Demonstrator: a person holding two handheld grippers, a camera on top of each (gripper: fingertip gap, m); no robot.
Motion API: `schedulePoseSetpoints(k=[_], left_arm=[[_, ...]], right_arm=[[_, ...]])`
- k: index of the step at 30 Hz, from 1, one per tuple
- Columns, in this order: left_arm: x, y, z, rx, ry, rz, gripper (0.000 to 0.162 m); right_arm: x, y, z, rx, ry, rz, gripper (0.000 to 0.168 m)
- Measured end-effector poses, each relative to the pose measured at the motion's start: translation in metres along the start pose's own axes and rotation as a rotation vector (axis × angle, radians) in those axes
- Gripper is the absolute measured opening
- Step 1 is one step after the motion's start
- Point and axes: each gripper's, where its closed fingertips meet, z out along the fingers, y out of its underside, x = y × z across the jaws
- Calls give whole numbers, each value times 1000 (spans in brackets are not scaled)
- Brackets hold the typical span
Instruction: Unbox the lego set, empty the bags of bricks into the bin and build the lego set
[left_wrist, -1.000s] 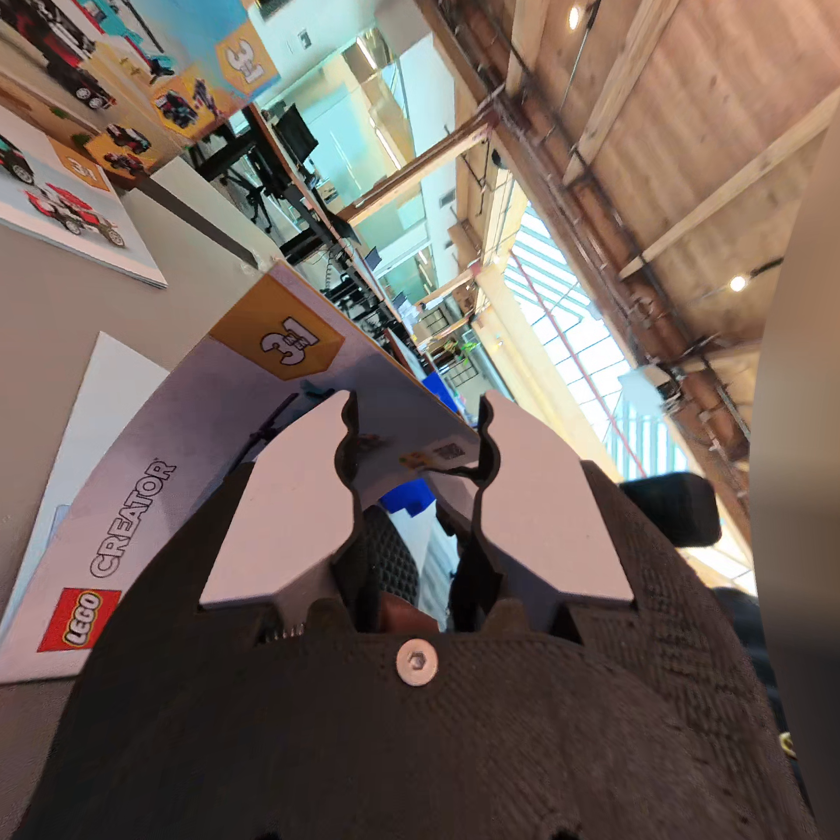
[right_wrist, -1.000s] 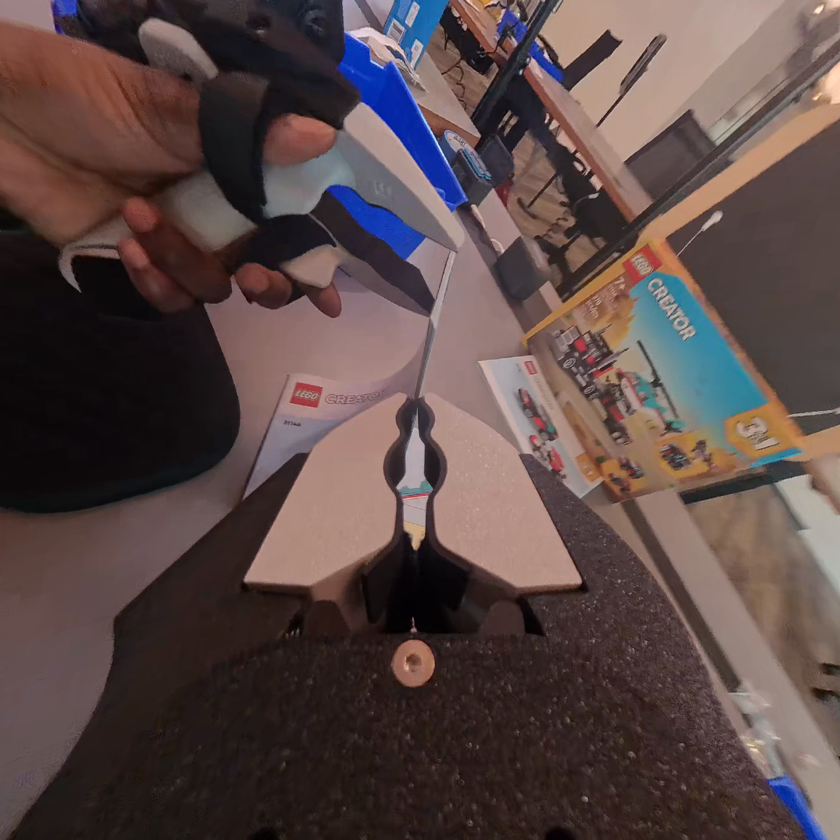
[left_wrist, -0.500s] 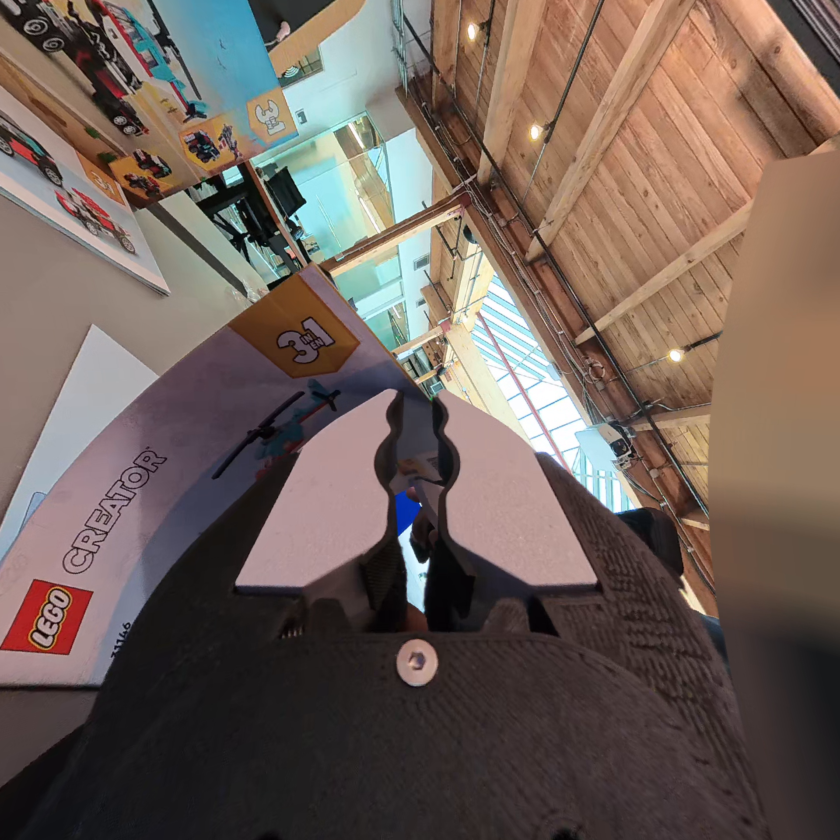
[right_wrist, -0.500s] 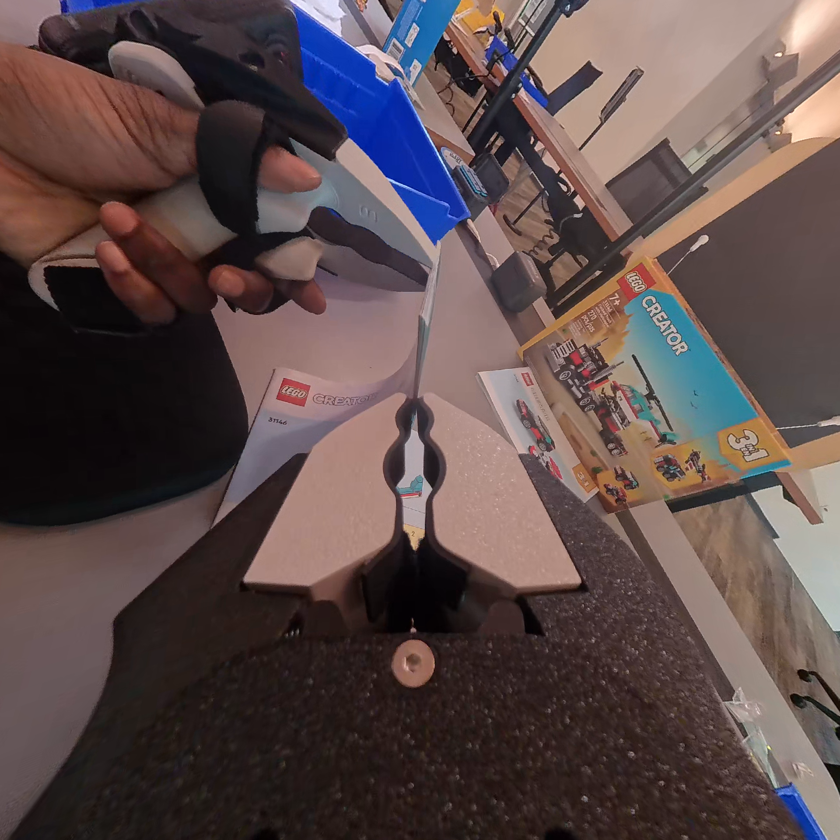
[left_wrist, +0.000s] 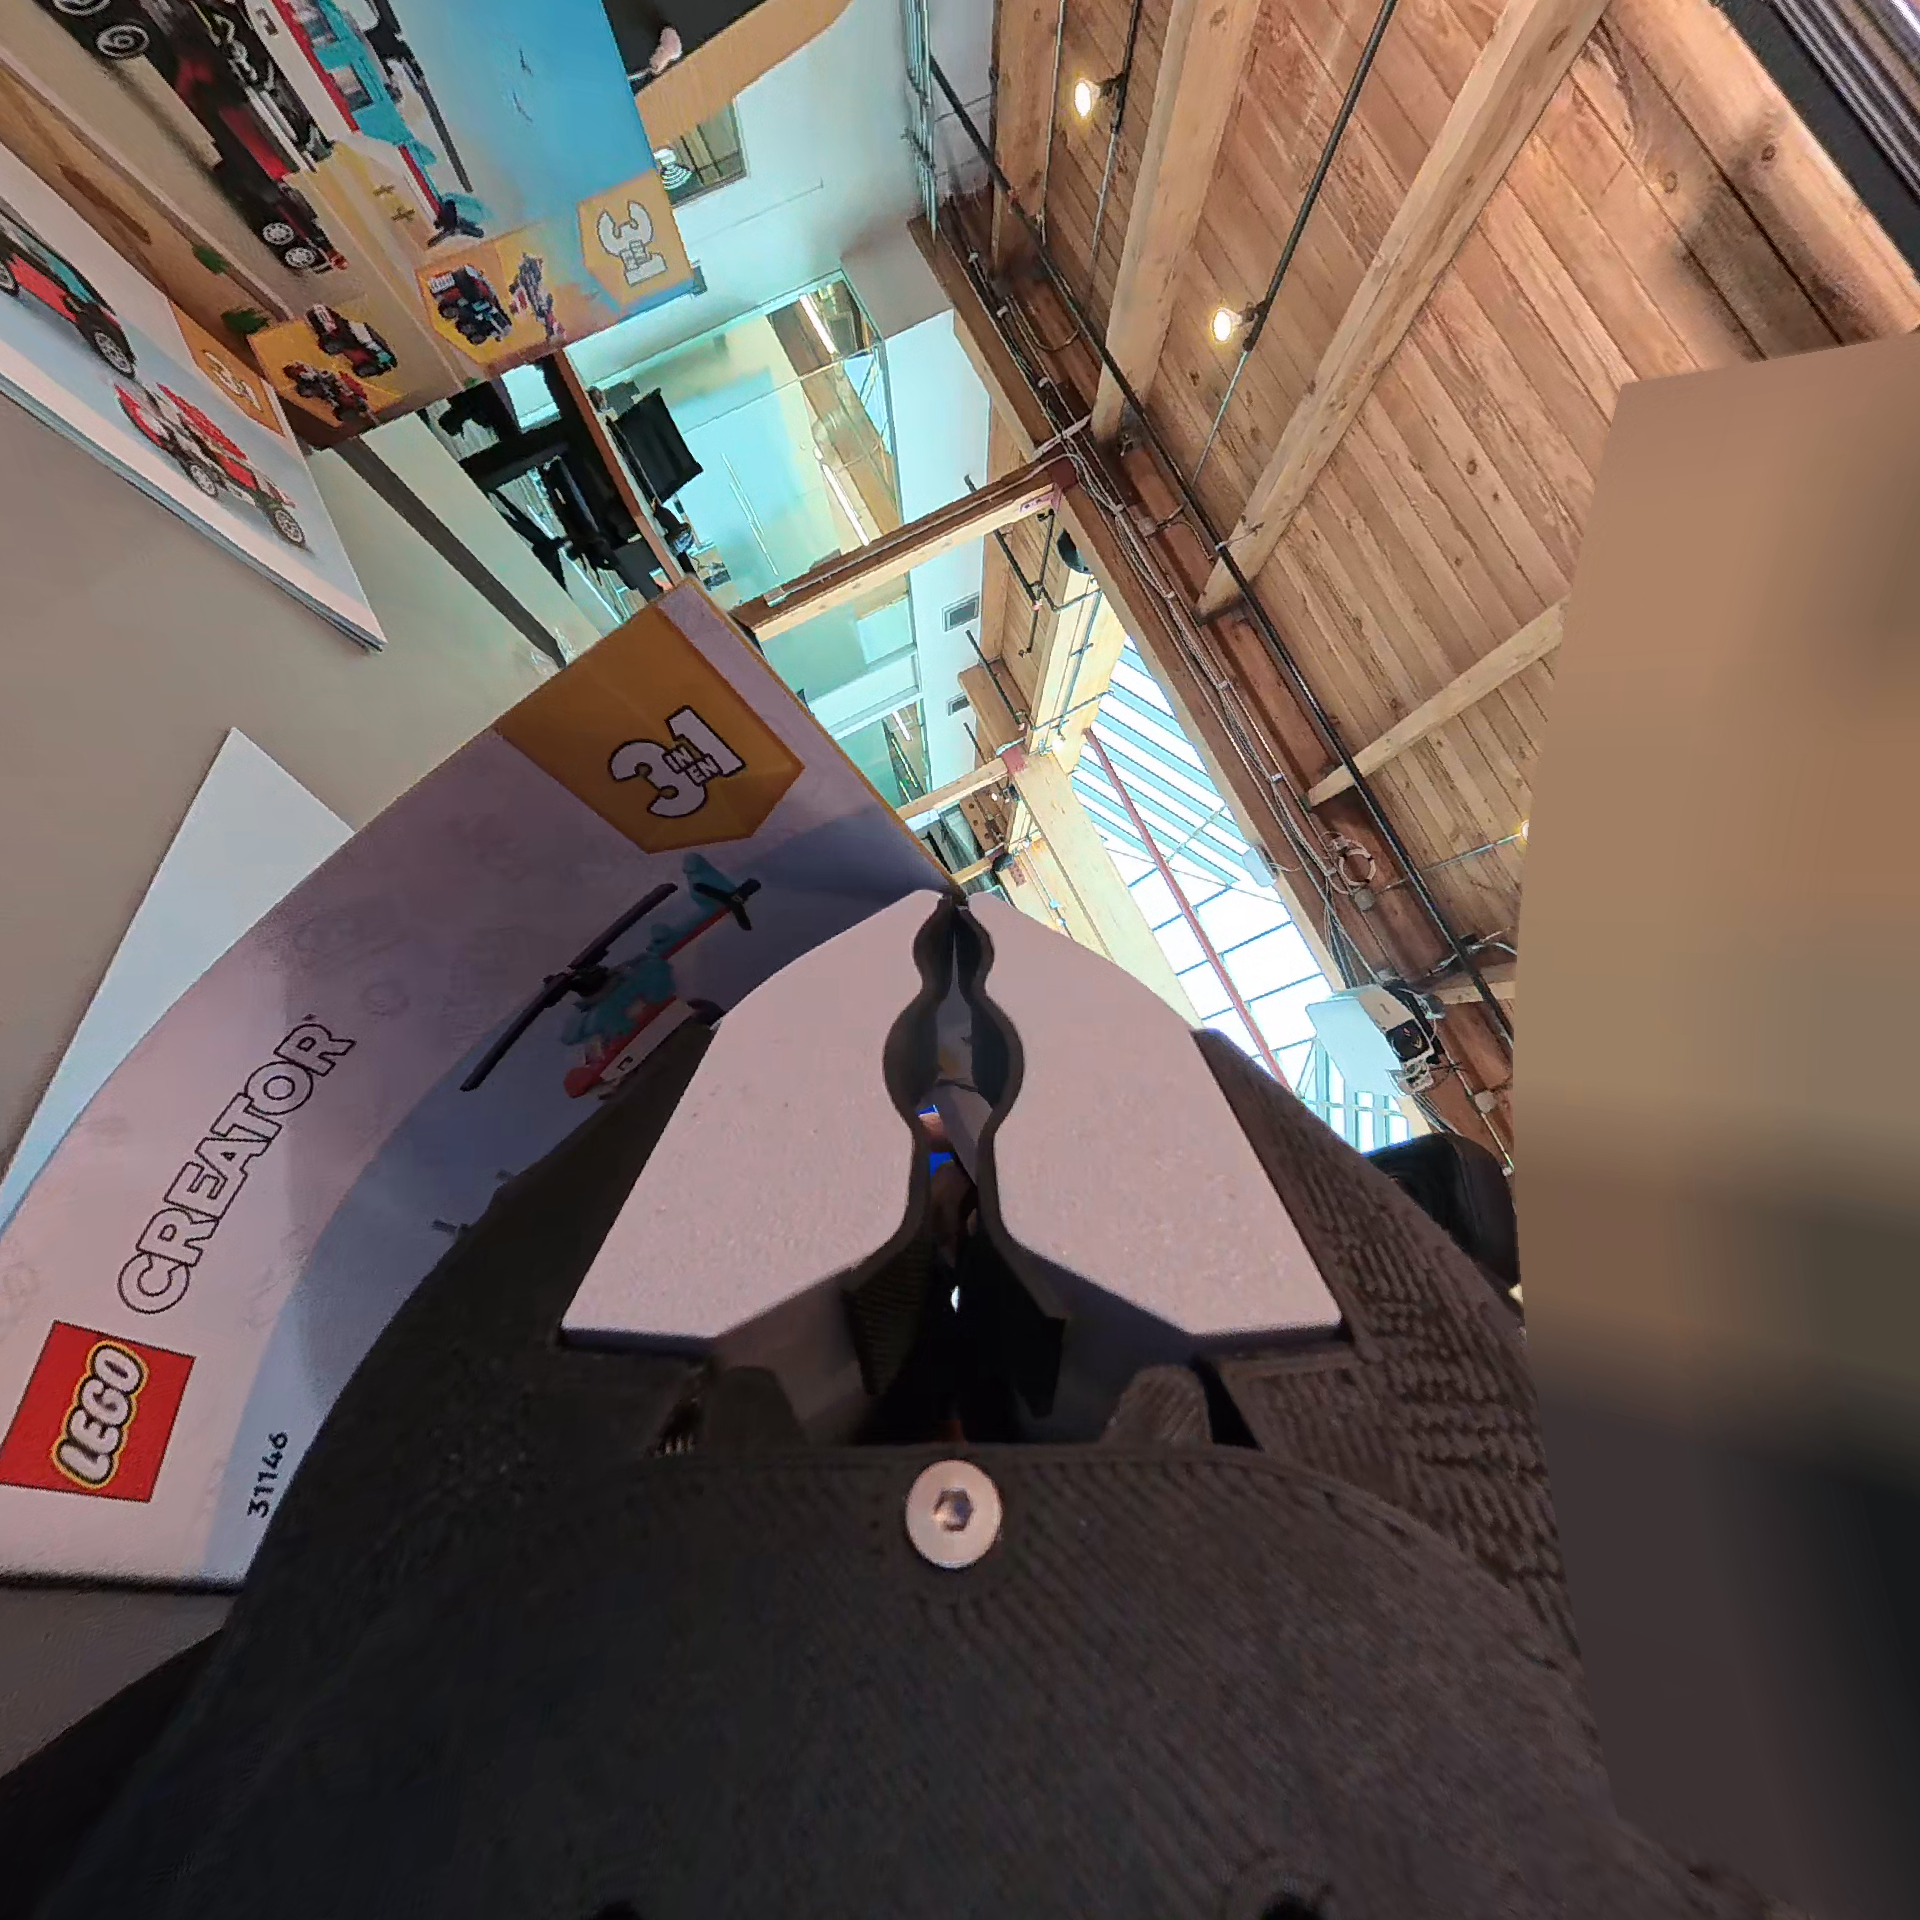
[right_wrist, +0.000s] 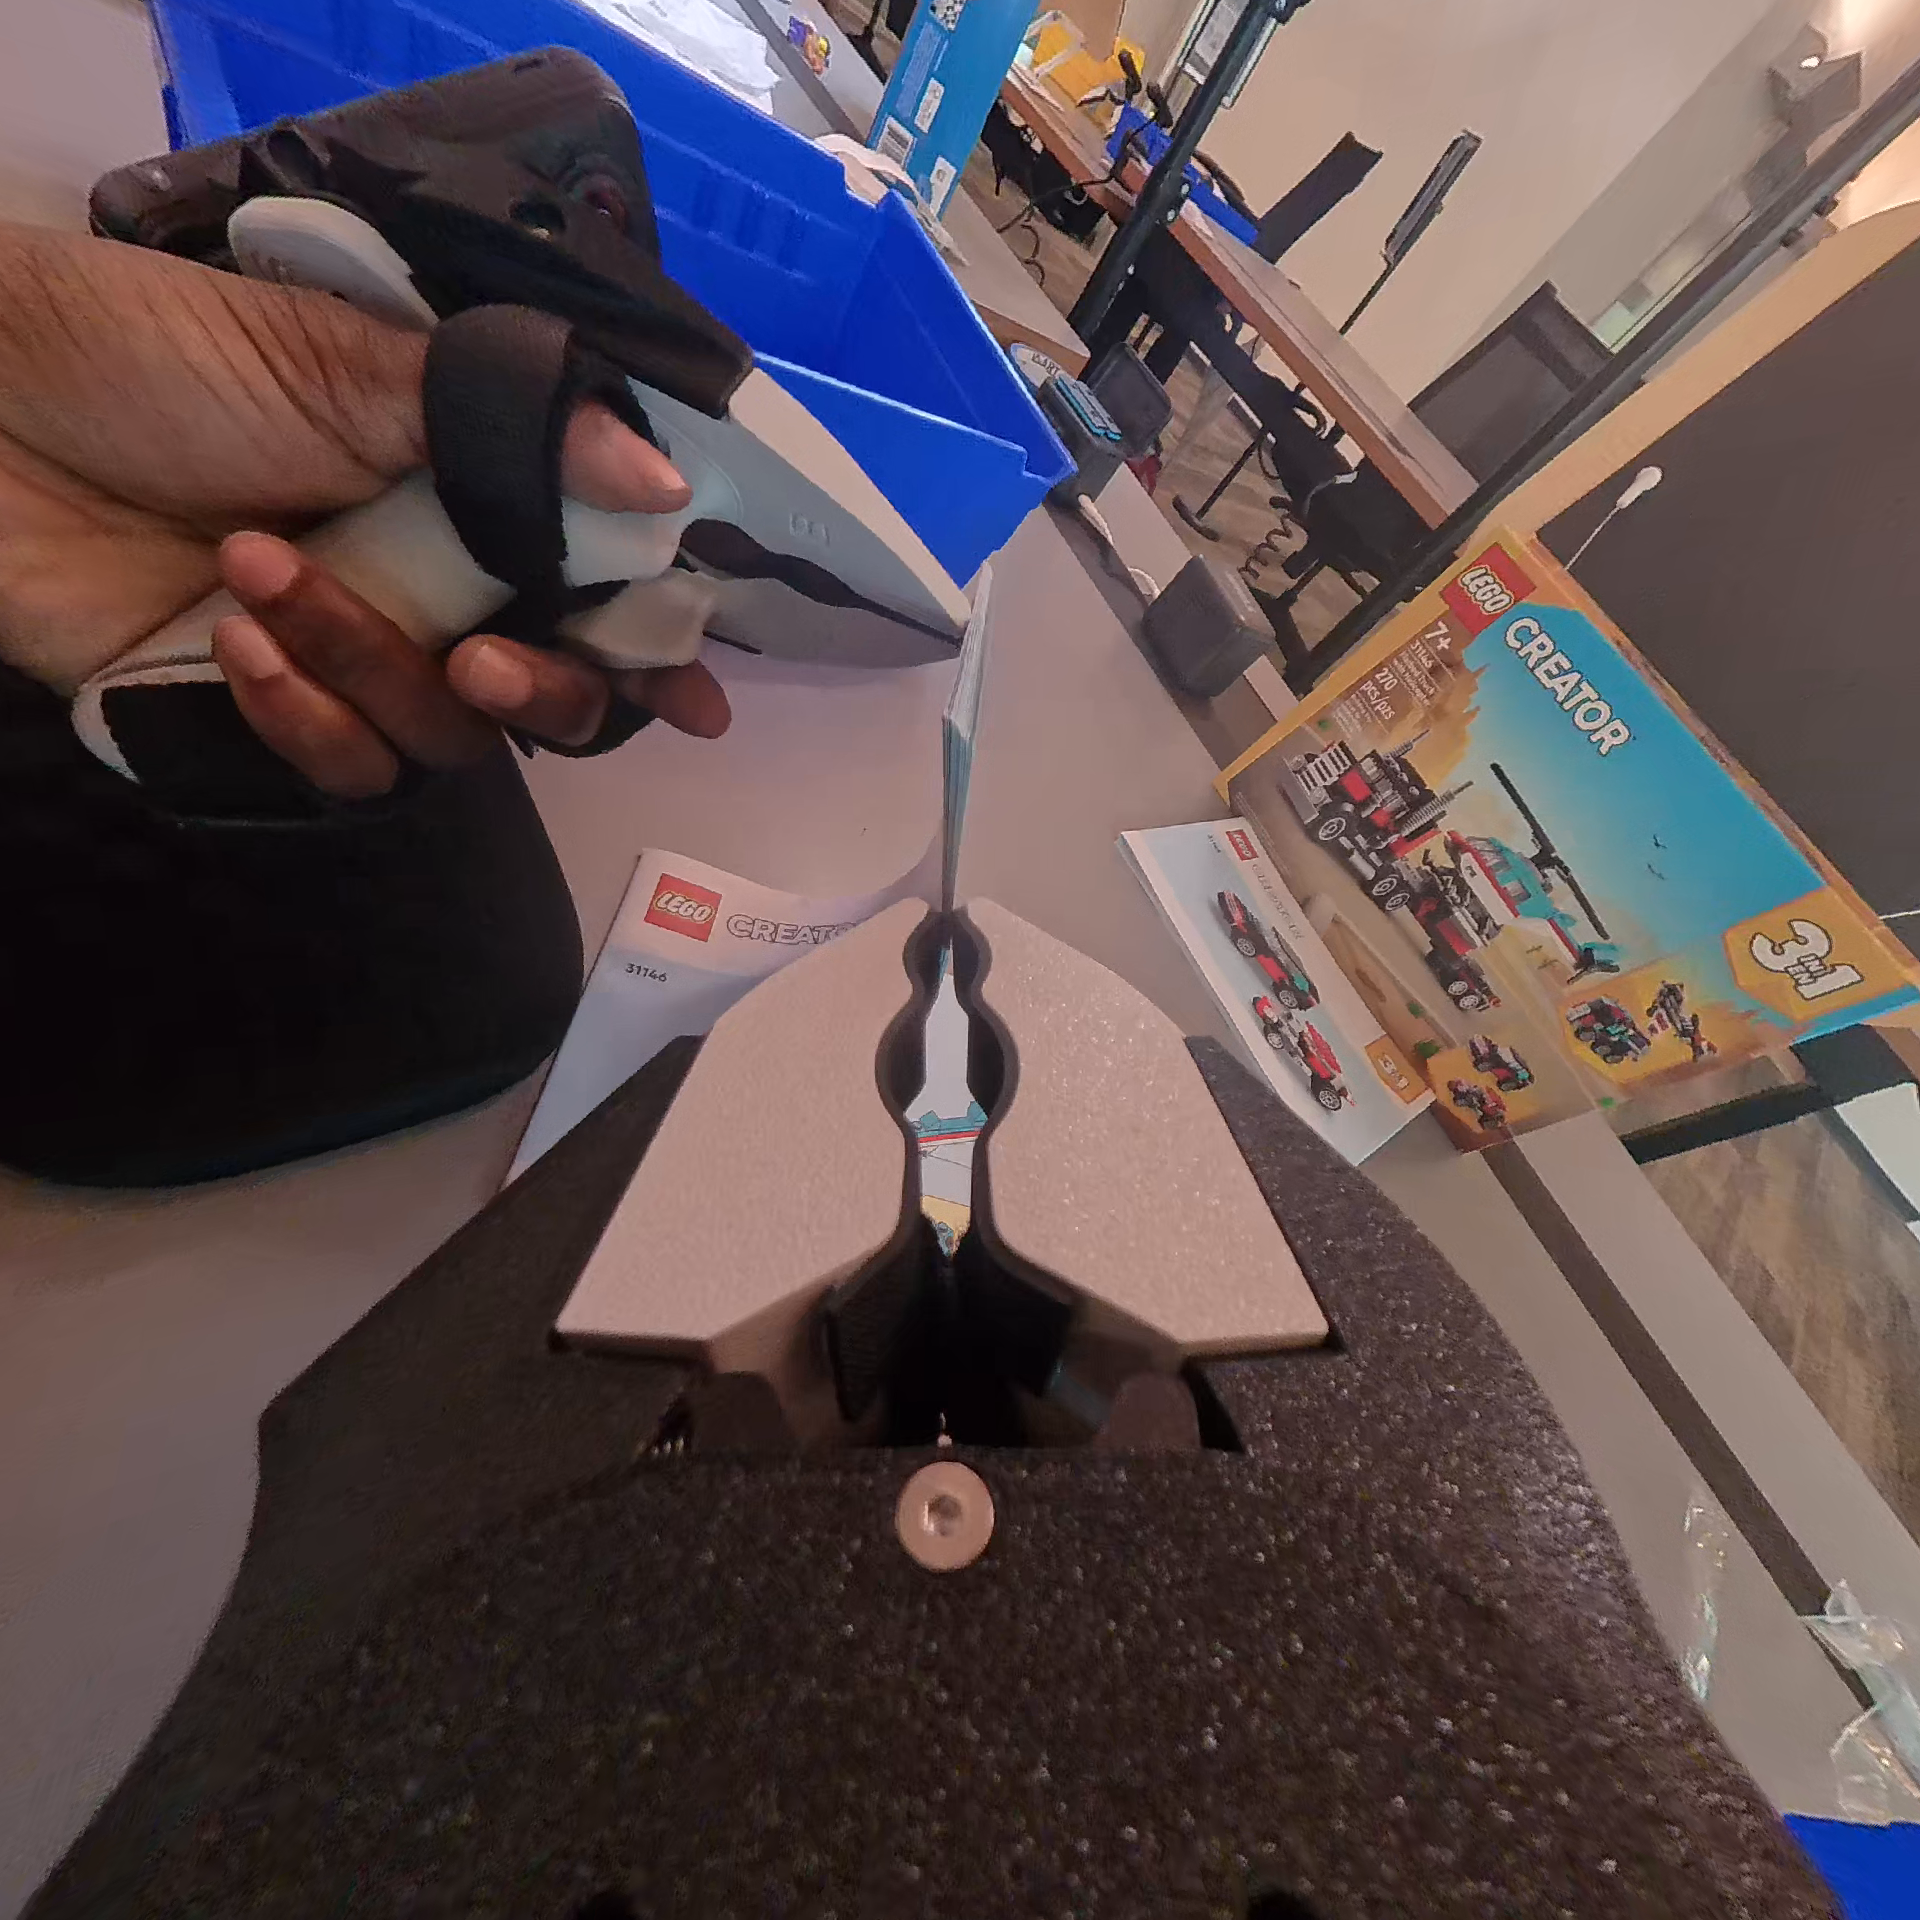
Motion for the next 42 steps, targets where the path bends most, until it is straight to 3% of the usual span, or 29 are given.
schedulePoseSetpoints(k=[3, 6, 15, 24, 31, 32, 38, 42], left_arm=[[-1, 1, 2, 5, 0, -18, 0], [-1, 1, 3, 20, 6, -56, 20], [-9, 9, 12, -5, -12, -91, 35], [-9, 16, 16, -27, -9, -34, 0], [-11, 17, 14, -24, -35, 13, 0], [-11, 15, 13, -17, -38, 12, 2], [-17, 14, 17, -41, -104, 16, 62], [-21, 24, 21, -98, -128, 43, 48]], right_arm=[[2, 5, 0, -6, 6, 3, 2], [2, 8, 0, 2, 9, 0, 2], [2, 18, 2, -4, -9, -18, 2], [3, 24, 0, -14, 6, -36, 2], [4, 25, -2, -6, 13, -22, 2], [5, 27, -2, -15, 20, -32, 2], [4, 31, -4, -52, 46, -114, 2], [0, 31, -4, -62, 60, -181, 2]])
